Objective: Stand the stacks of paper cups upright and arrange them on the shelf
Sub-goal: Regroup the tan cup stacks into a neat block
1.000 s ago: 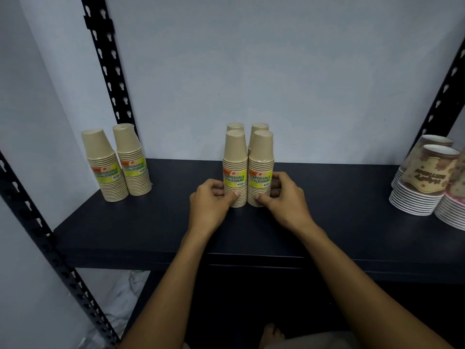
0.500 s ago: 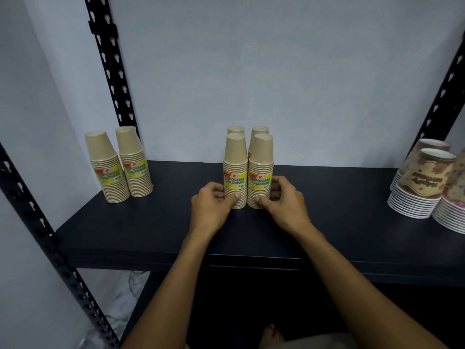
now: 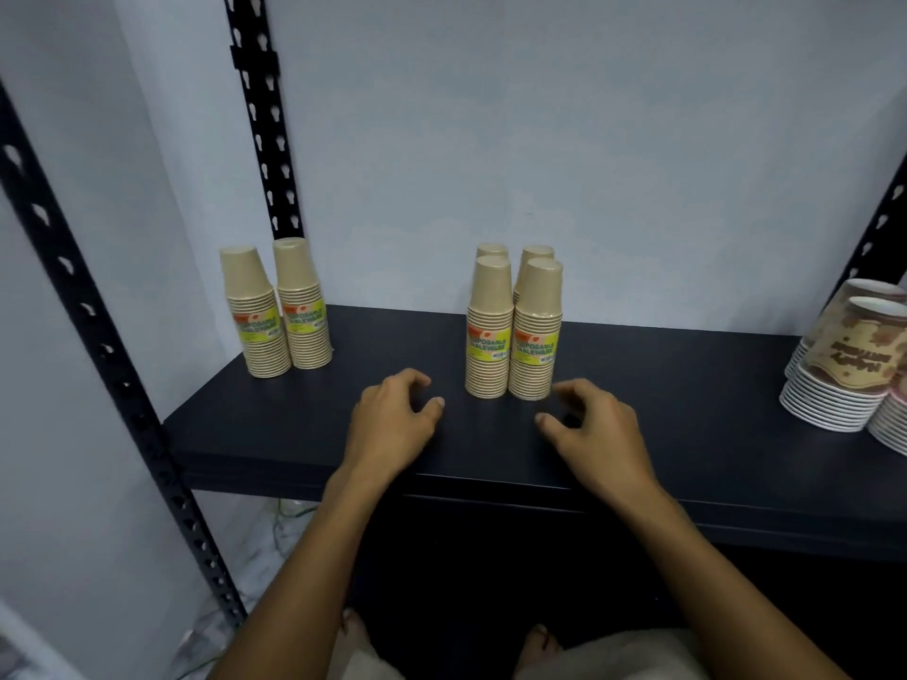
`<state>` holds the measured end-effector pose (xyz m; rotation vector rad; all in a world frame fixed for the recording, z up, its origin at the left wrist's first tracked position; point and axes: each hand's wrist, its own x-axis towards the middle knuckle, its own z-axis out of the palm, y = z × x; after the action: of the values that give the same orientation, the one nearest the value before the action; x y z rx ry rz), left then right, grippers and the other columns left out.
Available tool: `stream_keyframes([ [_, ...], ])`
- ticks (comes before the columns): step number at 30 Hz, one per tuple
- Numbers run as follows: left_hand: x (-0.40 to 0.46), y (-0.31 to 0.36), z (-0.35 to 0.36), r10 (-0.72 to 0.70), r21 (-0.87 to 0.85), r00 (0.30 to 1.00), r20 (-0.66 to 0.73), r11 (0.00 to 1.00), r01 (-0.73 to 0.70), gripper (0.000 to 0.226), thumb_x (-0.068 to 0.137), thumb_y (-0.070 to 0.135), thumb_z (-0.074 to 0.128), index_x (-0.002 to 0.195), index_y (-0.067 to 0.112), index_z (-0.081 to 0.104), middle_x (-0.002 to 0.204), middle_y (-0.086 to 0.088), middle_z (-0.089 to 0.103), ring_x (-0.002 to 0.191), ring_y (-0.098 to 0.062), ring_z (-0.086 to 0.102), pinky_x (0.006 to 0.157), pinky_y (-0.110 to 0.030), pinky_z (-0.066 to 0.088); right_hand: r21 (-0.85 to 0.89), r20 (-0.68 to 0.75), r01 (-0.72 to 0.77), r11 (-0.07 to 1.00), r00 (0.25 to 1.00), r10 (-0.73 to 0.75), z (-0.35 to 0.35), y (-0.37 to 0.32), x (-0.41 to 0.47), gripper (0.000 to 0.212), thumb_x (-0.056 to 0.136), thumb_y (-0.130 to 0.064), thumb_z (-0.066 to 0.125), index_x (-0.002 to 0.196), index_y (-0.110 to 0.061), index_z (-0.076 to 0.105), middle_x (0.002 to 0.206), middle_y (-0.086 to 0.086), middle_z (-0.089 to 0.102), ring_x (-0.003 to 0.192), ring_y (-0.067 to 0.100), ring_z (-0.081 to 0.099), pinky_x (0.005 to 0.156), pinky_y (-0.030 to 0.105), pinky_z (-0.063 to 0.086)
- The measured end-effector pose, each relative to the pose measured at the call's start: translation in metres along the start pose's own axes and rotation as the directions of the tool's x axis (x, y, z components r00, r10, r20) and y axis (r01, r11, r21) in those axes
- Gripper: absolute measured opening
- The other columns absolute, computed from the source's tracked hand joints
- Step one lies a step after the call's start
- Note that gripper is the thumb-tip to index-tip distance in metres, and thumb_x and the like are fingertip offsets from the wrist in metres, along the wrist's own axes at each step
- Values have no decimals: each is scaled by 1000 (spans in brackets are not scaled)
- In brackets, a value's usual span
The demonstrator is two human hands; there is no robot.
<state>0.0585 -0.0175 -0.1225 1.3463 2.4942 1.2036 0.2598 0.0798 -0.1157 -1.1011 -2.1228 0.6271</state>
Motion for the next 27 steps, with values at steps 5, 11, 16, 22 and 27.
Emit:
stream_keyframes([
  [5, -12, -37, -34, 17, 261, 1000, 8, 965, -19, 38, 88, 46, 57, 117, 21, 62, 114, -1, 63, 105, -21, 59, 97, -41, 43, -206, 202, 210, 956, 965, -169, 23, -27, -16, 34, 88, -40, 63, 115, -20, 65, 116, -2, 66, 106, 16, 59, 87, 33, 50],
  [11, -16, -83, -74, -54, 326, 996, -70, 942, 74, 39, 93, 44, 50, 121, 18, 59, 124, -3, 61, 110, -24, 57, 104, -46, 37, -199, 363, 399, 895, 879, -311, 77, -72, 2, 38, 93, -43, 53, 114, -14, 64, 117, 5, 63, 115, 25, 53, 96, 39, 44],
  [16, -5, -106, -96, -138, 338, 986, -97, 927, 163, 43, 89, 49, 53, 113, 14, 59, 117, -6, 61, 101, -25, 60, 79, -37, 50, -188, 440, 431, 883, 840, -316, 128, -101, 38, 42, 93, -47, 48, 116, -15, 60, 116, 4, 61, 114, 26, 52, 99, 42, 42],
  [22, 22, -112, -103, -233, 205, 966, -111, 946, 252, 58, 84, 47, 64, 126, 14, 44, 126, -8, 58, 112, -28, 57, 86, -37, 48, -134, 410, 275, 952, 890, -200, 174, -135, 74, 67, 85, -53, 60, 137, -17, 41, 134, 4, 54, 128, 25, 44, 110, 50, 29],
  [27, 50, -114, -108, -308, -147, 941, -138, 946, 288, 83, 82, 34, 73, 146, 12, 26, 142, -12, 49, 126, -30, 50, 99, -39, 43, 212, 335, 209, 955, 902, -272, 192, -150, 93, 87, 77, -31, 76, 147, -18, 26, 146, 5, 44, 129, 25, 46, 103, 38, 41],
])
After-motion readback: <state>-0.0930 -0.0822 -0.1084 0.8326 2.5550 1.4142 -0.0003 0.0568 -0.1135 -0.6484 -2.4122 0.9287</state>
